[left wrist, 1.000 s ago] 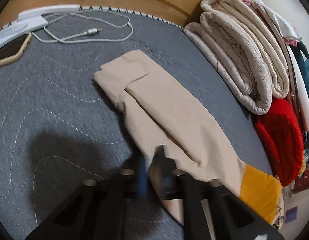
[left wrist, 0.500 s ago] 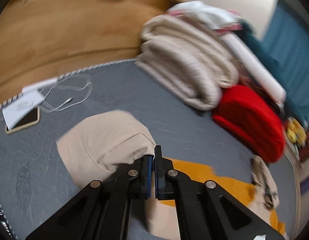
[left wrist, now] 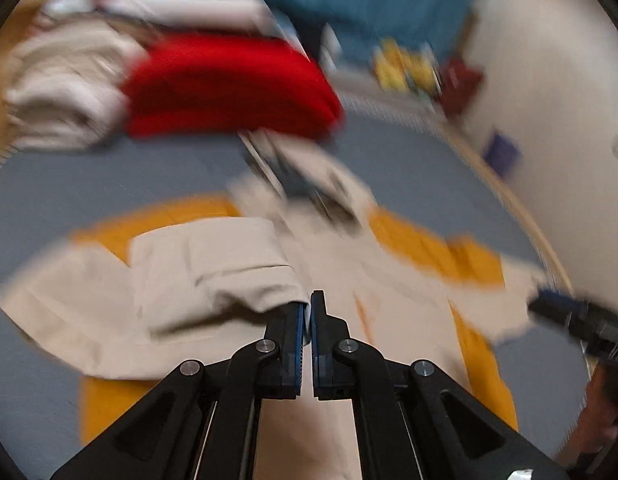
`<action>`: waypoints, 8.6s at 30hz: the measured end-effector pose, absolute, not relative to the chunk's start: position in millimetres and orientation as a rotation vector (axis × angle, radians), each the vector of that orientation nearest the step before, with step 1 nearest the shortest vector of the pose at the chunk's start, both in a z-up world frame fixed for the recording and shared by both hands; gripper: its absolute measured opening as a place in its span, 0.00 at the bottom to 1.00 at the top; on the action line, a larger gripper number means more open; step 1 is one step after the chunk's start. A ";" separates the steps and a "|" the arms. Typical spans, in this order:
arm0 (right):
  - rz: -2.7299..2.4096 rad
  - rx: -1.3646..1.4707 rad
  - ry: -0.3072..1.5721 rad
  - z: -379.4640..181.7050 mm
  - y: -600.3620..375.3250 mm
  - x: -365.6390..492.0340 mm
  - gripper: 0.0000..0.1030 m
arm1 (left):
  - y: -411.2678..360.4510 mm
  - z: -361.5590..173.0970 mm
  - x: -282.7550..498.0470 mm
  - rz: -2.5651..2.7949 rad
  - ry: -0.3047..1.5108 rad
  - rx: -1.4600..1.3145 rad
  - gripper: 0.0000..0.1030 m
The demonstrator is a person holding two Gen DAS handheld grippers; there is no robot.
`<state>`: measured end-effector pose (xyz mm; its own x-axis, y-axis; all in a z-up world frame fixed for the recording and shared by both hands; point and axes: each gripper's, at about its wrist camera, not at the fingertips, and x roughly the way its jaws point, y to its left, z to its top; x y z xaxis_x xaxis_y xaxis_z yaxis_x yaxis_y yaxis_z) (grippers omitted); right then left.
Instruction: Fold large clothes
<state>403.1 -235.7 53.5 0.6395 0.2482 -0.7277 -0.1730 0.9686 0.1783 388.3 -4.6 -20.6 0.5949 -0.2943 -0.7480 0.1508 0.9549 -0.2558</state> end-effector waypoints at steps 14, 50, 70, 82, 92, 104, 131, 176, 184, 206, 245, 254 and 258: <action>0.311 0.141 0.993 1.1 -204.2 426.7 0.09 | 77.1 -56.3 416.6 -0.227 1.158 -0.436 0.17; 0.508 -0.027 1.148 -91.0 -99.8 422.8 0.34 | 48.1 -96.9 428.7 -0.546 1.205 -0.680 0.00; 0.422 -0.453 0.969 -116.9 -32.1 404.9 0.17 | 209.9 -17.2 408.6 0.038 0.917 -0.453 0.06; 0.008 0.434 0.888 -70.7 -203.7 431.2 0.02 | 202.8 -22.3 415.9 0.045 0.947 -0.463 0.06; -0.138 0.765 1.142 -140.8 -276.9 452.6 0.51 | 179.4 -54.1 431.3 0.038 1.080 -0.415 0.06; -0.080 0.884 1.078 -124.2 -292.2 447.8 0.52 | 181.1 -63.3 433.8 0.053 1.109 -0.419 0.06; -0.368 0.707 1.106 -105.7 -353.2 469.7 0.27 | 153.8 -153.3 432.7 0.038 1.399 -0.291 0.10; -0.049 0.069 0.724 55.6 -346.0 401.4 0.43 | -3.7 -7.5 370.5 -0.069 0.982 -0.027 0.41; -0.172 0.243 0.755 42.5 -465.8 404.6 0.43 | -14.4 -15.9 375.3 -0.089 0.986 0.012 0.45; -0.434 0.679 0.749 -83.6 -701.2 412.6 0.43 | -8.7 -39.8 393.7 -0.072 1.043 -0.015 0.46; -0.591 0.744 0.544 -76.2 -727.8 434.4 0.03 | 15.1 -48.8 411.3 -0.026 1.061 -0.084 0.46; -0.223 0.334 0.503 50.3 -529.2 472.9 0.03 | 53.6 -21.1 395.3 0.006 1.009 -0.145 0.46; 0.064 0.221 0.550 63.1 -395.9 472.6 0.03 | 72.0 -11.5 390.8 0.019 0.996 -0.183 0.46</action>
<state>472.6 -395.9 63.1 0.8510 0.1196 -0.5113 -0.0013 0.9742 0.2257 390.8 72.0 -11.5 0.5451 -0.0682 -0.8356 -0.0993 0.9844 -0.1451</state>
